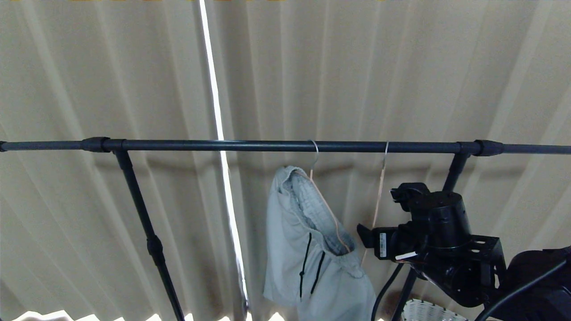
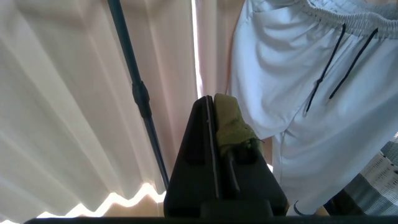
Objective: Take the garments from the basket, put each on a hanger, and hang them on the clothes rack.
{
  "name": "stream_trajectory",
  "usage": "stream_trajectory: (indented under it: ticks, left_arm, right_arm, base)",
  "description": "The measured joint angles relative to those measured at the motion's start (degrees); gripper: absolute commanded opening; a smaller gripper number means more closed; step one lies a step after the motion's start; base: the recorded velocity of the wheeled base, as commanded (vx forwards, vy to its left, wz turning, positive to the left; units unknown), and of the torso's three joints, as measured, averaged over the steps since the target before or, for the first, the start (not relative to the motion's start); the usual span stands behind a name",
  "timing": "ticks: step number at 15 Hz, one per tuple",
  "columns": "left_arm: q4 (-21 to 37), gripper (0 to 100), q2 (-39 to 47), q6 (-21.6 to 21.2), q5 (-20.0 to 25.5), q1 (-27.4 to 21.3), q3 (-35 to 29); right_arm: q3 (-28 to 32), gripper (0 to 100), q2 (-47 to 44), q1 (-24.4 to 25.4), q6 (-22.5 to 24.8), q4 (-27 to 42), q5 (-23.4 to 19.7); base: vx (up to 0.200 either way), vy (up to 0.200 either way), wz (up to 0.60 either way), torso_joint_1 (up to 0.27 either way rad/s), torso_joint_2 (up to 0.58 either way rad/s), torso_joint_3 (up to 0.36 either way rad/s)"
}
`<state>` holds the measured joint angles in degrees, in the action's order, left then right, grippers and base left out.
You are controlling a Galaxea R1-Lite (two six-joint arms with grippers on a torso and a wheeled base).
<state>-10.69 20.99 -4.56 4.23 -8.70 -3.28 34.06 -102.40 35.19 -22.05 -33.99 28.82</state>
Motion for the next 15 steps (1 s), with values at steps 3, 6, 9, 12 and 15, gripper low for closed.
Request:
stream_trajectory:
  ticks: [3,6,9,12,15]
  left_arm:
    - [-0.01,0,-0.05,0.00,0.00,0.00,-0.07]
    - [-0.01,0,-0.07,-0.01,0.00,0.00,-0.07]
    - [-0.01,0,-0.07,0.00,0.00,0.00,-0.07]
    - [0.00,0,-0.07,-0.01,0.00,0.00,-0.07]
    - [0.00,0,-0.07,-0.01,0.00,0.00,-0.07]
  right_arm:
    - [0.11,100,-0.02,0.05,-0.02,0.00,0.07]
    - [-0.02,0,0.28,0.02,0.00,0.00,0.09]
    - [-0.13,0,0.55,-0.11,0.00,0.00,0.16]
    - [-0.41,0,2.07,-0.17,0.13,0.76,0.09]
    - [-0.72,0,5.16,-0.28,0.05,4.44,-0.33]
  base:
    - [0.000,0.000,0.00,0.000,0.00,0.000]
    - [0.000,0.000,0.00,0.000,0.00,0.000]
    - [0.000,0.000,0.00,0.000,0.00,0.000]
    - [0.000,0.000,0.00,0.000,0.00,0.000]
    - [0.000,0.000,0.00,0.000,0.00,0.000]
